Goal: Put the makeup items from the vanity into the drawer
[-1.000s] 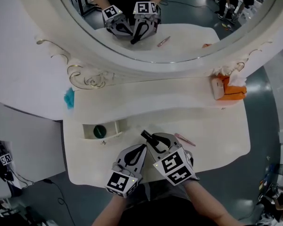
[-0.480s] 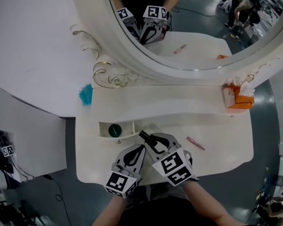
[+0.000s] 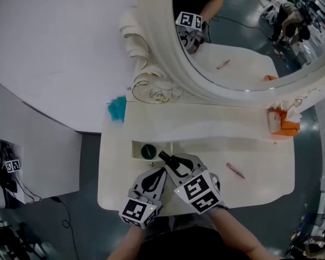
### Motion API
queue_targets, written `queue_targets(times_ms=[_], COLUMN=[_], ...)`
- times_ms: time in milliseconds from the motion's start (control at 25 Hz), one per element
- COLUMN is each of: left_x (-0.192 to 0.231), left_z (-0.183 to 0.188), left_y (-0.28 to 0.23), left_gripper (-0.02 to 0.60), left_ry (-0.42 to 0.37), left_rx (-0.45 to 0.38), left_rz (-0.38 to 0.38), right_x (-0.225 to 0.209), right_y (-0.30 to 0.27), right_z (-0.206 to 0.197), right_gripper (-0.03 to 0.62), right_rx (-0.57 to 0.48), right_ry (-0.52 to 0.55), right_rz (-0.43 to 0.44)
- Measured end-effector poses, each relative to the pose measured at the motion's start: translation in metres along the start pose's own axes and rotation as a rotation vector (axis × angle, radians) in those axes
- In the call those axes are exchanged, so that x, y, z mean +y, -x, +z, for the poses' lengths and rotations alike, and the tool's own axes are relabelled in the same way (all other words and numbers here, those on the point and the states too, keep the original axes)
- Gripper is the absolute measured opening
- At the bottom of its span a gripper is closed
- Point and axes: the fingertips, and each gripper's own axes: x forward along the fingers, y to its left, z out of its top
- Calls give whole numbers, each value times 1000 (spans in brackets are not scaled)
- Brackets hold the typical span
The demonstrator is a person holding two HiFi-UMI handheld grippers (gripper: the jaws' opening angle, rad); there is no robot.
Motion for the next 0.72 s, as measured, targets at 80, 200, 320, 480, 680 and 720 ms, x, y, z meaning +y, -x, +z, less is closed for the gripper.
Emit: queue_targets(times_ms=[80, 200, 320, 480, 680, 720], left_x=[6, 16, 25, 34, 45, 47], left_z=[1, 3, 4, 5, 5, 5], left_y=[5, 11, 18, 24, 29, 30], left_gripper=[15, 15, 15, 15, 15, 15], left_ry=[4, 9, 15, 24, 33, 35], left_rx=[-6, -12, -18, -24, -27, -27], left_rz=[11, 27, 44, 64, 79, 82], right_x=[4, 11, 17, 24, 29, 30], right_y=[-5, -14, -21, -29, -39, -41], right_z=[6, 13, 20, 25, 29, 30], right_gripper=[110, 110, 110, 110, 110, 110], right_rx=[1, 1, 2, 5, 15, 17], right_ry=[10, 24, 37, 52, 64, 66], right_rz=[8, 20, 32, 48, 62, 65])
